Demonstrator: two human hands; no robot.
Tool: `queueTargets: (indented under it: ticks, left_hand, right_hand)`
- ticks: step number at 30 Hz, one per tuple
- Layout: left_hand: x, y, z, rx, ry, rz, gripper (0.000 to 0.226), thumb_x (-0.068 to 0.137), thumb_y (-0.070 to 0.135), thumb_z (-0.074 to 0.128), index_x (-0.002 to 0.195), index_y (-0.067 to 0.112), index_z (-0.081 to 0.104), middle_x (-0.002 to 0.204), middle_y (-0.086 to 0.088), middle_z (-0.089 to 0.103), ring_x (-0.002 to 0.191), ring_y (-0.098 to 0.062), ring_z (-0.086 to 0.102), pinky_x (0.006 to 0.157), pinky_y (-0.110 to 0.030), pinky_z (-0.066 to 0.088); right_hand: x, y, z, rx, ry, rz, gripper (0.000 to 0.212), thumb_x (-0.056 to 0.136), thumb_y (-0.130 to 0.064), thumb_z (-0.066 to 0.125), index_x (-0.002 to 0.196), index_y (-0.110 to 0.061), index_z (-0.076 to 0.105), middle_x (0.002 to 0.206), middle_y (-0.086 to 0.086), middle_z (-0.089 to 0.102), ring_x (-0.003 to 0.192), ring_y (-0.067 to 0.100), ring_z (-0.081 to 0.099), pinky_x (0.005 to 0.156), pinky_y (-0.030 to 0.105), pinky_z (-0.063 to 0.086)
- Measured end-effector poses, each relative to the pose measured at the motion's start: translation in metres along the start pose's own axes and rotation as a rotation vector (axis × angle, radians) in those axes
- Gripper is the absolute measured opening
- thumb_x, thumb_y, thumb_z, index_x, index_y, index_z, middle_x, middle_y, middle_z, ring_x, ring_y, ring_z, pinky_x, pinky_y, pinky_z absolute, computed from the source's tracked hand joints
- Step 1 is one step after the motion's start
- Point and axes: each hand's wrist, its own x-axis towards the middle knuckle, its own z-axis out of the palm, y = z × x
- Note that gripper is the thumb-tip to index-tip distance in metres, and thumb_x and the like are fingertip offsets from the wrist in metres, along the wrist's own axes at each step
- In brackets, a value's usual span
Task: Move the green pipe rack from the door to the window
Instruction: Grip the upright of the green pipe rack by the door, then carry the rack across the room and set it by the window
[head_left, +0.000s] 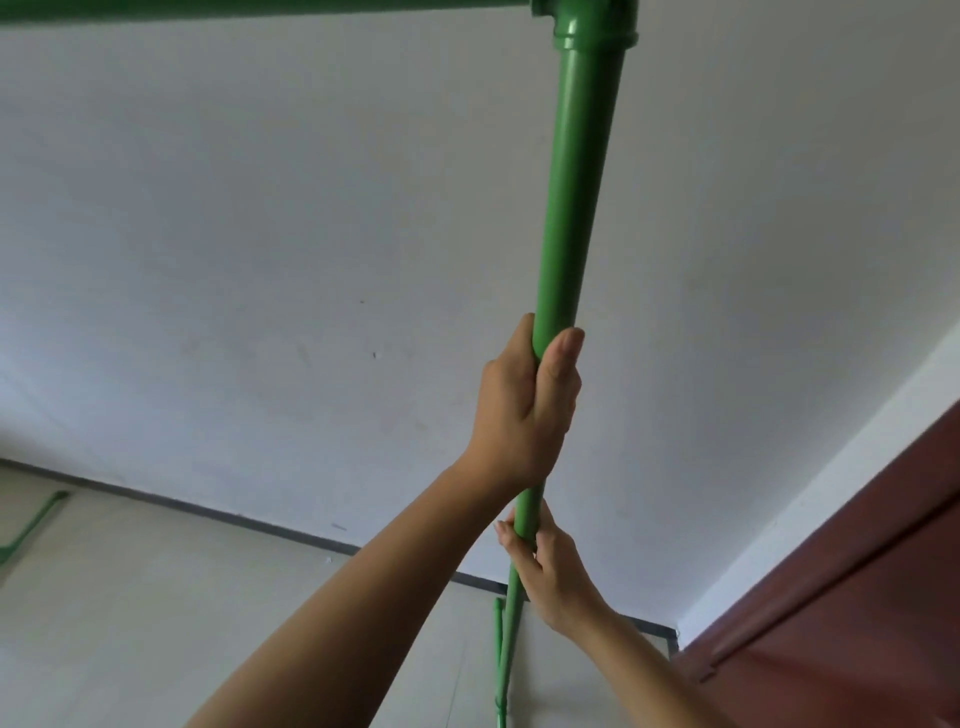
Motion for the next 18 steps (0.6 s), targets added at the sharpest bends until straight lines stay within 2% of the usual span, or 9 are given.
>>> queueTargets:
  ticks: [5,8,10,12,15,18]
  left_hand:
    - [0.001,-0.006,-0.006,-0.025,0.046,0.036,0.067,0.096,0.059,0.037,0.078,-0.005,0.043,0.049,-0.014,0.045,0.036,-0.028,0.044,0.034,-0.039,0.039]
    - [0.000,-0.003,0.002,0.008,0.126,0.031,0.066,0.099,0.055,0.037,0.078,-0.007,0.044,0.049,-0.016,0.044,0.035,-0.027,0.043,0.033,-0.039,0.038]
    - [0.001,0.000,0.010,0.037,0.191,0.004,0.068,0.099,0.056,0.038,0.076,-0.008,0.045,0.049,-0.013,0.044,0.034,-0.027,0.041,0.032,-0.040,0.037]
    - [0.000,0.003,0.013,0.084,0.236,-0.021,0.066,0.098,0.057,0.037,0.075,-0.004,0.046,0.049,-0.009,0.046,0.035,-0.024,0.043,0.032,-0.042,0.038]
    - [0.001,0.018,0.013,0.139,0.238,-0.077,0.061,0.096,0.062,0.035,0.079,0.006,0.053,0.055,-0.006,0.052,0.042,-0.021,0.050,0.042,-0.043,0.046]
    - [0.008,0.041,0.011,0.164,0.290,-0.156,0.071,0.093,0.070,0.027,0.082,0.006,0.056,0.060,-0.015,0.057,0.051,-0.033,0.055,0.056,-0.039,0.051]
  right_hand:
    - [0.011,0.010,-0.002,0.035,-0.127,-0.070,0.022,0.099,-0.043,0.054,0.097,-0.021,0.053,0.070,0.009,0.059,0.057,0.018,0.055,0.061,0.037,0.050]
    - [0.022,0.020,-0.010,0.098,-0.242,-0.107,0.034,0.094,-0.049,0.055,0.102,-0.015,0.057,0.064,0.014,0.058,0.049,0.010,0.049,0.053,0.030,0.046]
    - [0.029,0.020,-0.016,0.128,-0.309,-0.107,0.047,0.088,-0.054,0.057,0.105,-0.011,0.058,0.066,0.019,0.060,0.049,0.007,0.049,0.054,0.031,0.045]
    - [0.037,0.019,-0.019,0.143,-0.351,-0.118,0.042,0.086,-0.052,0.061,0.106,-0.015,0.061,0.071,0.019,0.065,0.052,0.010,0.054,0.058,0.035,0.050]
    - [0.049,0.009,-0.019,0.180,-0.420,-0.113,0.028,0.085,-0.050,0.067,0.093,-0.023,0.063,0.074,0.016,0.069,0.061,0.029,0.064,0.065,0.042,0.058]
    - [0.054,-0.007,-0.019,0.217,-0.470,-0.144,0.023,0.090,-0.037,0.071,0.081,-0.019,0.060,0.069,0.017,0.067,0.061,0.030,0.064,0.064,0.039,0.059]
